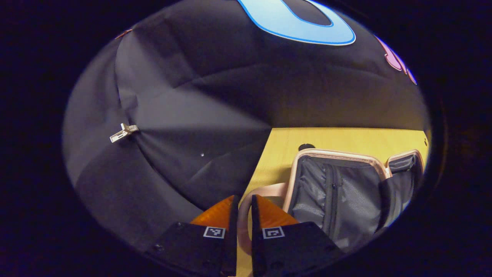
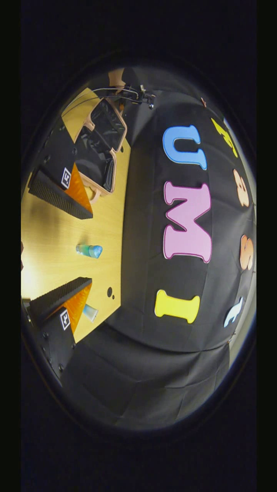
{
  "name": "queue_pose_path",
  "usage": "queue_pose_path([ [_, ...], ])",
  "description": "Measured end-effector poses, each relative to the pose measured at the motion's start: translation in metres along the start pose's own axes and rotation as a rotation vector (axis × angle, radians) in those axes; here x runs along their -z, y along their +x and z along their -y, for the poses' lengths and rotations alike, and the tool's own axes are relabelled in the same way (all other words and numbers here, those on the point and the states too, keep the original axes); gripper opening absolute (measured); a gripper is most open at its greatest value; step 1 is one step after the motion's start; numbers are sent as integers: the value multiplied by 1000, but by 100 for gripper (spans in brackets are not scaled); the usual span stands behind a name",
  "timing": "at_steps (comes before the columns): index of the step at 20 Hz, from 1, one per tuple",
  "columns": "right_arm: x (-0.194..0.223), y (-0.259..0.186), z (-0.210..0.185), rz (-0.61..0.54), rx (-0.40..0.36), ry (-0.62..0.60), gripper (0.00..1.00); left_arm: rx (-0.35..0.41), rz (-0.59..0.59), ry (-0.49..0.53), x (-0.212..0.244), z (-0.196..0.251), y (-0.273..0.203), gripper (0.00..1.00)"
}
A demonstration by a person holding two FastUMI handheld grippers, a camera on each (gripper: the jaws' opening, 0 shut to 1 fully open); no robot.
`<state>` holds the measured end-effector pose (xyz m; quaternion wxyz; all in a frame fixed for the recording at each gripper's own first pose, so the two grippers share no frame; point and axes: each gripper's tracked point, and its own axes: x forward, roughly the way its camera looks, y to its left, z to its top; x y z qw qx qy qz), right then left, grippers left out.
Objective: First open the suitcase, pack the skin care products into it, and then close the suitcase.
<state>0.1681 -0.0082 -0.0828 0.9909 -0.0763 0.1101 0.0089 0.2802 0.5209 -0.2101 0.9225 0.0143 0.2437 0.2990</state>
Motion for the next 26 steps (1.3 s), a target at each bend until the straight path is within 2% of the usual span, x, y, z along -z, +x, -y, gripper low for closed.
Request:
queue_pose_path([
  [2, -3, 2, 2, 11, -3, 12, 96, 5, 89, -8, -27, 1, -18, 20],
  [3, -4, 2, 5, 12, -1, 22, 96, 32, 138, -15, -44, 9, -35, 28],
  [4, -6, 2, 10, 15, 7, 31, 97, 65, 185, -26, -62, 21, -54, 57],
  [6, -15, 1, 26, 39, 38, 44, 96, 138, 289, -37, -95, 55, -103, 98],
  [10, -33, -3, 68, 100, 111, 65, 96, 283, 408, -61, -126, 124, -208, 98],
  [13, -32, -3, 102, 106, 163, 72, 96, 426, 447, -110, -133, 217, -278, 98],
  [15, -26, -6, 118, 108, 182, 85, 96, 526, 442, -125, -122, 272, -315, 98],
  [19, -8, 0, 146, 86, 201, 115, 96, 668, 409, -69, -85, 368, -367, 98],
  [22, 1, 6, 165, 74, 210, 114, 96, 813, 382, 52, -46, 457, -384, 98],
  [26, 18, 12, 187, 26, 224, 96, 96, 964, 311, 131, 4, 558, -399, 99],
])
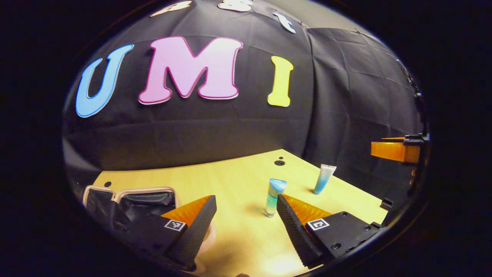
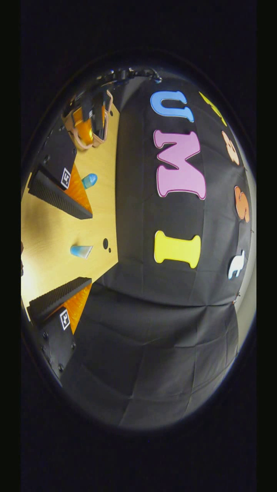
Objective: First open the suitcase, pack the skin care products into it, and then close the suitcase.
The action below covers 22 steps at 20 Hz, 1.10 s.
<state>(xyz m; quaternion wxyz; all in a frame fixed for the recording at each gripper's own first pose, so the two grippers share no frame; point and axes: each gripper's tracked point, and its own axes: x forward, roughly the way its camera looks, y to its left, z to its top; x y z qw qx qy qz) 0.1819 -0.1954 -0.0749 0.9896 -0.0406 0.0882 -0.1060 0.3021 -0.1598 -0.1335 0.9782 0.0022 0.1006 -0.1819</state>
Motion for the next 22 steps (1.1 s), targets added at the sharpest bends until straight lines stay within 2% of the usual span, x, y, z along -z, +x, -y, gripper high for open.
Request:
queue_pose_path([
  [3, 16, 10, 7, -35, 9, -25, 96, 72, -60, -22, 30, 33, 47, 99],
  [9, 56, 44, 8, -109, 32, -11, 97, 39, -129, -29, 68, 39, 135, 95],
  [15, 98, 92, 6, -191, 17, -47, 97, -12, -201, -52, 92, 35, 174, 72],
  [17, 112, 108, 4, -212, 9, -69, 97, -15, -207, -53, 93, 33, 177, 49],
  [20, 126, 135, -5, -215, -15, -132, 97, 15, -207, -73, 93, 35, 175, 47],
  [22, 135, 159, -10, -221, -28, -117, 97, 12, -212, -80, 95, 31, 172, 47],
])
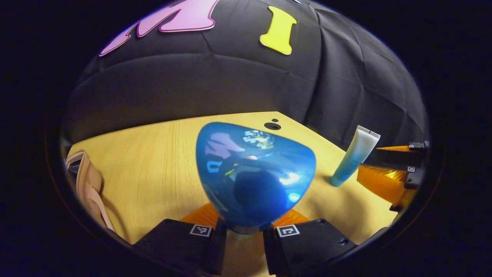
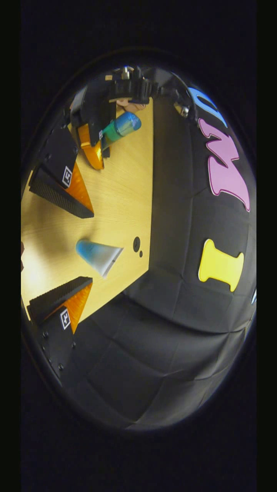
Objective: First open the suitcase, pack the skin care products into it, and then close the suitcase.
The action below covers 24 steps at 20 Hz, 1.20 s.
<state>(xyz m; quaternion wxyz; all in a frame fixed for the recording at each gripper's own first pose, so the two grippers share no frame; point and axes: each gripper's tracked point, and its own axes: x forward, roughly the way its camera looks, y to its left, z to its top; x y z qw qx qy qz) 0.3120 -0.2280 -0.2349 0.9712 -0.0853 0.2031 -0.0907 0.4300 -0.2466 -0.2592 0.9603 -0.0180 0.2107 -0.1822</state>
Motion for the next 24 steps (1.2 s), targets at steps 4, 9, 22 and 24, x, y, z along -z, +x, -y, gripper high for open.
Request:
queue_pose_path([
  [4, 18, 47, 3, -62, 15, 76, 97, -1, -1, -12, 1, -1, -2, 47],
  [9, 29, 67, 17, -84, 71, 72, 89, -14, 4, 5, 2, 1, -1, 47],
  [22, -5, 31, -33, 10, -99, 28, 35, -38, 108, -45, -13, -12, -35, 45],
  [24, -19, 7, -59, 35, -156, 44, 39, -58, 151, -36, -31, -19, -57, 45],
])
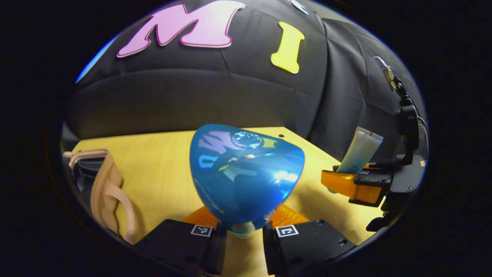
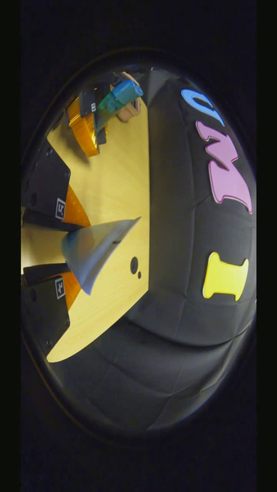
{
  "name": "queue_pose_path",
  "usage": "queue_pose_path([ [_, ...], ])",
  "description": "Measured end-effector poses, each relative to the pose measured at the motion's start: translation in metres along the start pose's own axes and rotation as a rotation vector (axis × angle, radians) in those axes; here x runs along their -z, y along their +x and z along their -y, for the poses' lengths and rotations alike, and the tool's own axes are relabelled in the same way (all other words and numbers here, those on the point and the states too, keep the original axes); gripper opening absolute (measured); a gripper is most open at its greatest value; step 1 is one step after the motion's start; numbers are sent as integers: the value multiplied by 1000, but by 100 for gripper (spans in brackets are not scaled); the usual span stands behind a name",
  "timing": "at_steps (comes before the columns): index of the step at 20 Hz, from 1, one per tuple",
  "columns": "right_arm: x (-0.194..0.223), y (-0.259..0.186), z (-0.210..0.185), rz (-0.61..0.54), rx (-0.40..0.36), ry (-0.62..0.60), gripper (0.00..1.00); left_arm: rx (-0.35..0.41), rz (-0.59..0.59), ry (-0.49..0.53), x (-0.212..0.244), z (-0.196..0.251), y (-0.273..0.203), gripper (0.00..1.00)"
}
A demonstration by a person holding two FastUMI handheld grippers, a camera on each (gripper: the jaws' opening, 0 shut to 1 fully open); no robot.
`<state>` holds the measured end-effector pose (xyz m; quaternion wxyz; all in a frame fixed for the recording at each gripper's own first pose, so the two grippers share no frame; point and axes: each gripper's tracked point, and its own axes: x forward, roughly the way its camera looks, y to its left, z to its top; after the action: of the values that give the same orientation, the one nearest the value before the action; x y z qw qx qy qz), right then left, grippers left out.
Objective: First open the suitcase, pack the skin care products into it, and then close the suitcase.
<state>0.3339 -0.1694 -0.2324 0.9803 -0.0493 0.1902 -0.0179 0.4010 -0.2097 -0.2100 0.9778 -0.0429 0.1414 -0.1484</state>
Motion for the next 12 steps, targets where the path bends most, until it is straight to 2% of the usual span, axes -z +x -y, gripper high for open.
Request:
queue_pose_path([
  [1, -6, -10, -15, 7, -29, -5, 39, -10, 13, 2, -10, -5, -12, 41],
  [2, -14, -20, -32, 21, -64, -13, 39, -21, 26, 2, -21, -11, -26, 45],
  [6, -42, -56, -111, 54, -230, 12, 39, -123, 24, -16, -38, -64, -91, 45],
  [12, -82, -106, -237, 114, -476, -17, 39, -402, -23, -112, -33, -184, -189, 45],
])
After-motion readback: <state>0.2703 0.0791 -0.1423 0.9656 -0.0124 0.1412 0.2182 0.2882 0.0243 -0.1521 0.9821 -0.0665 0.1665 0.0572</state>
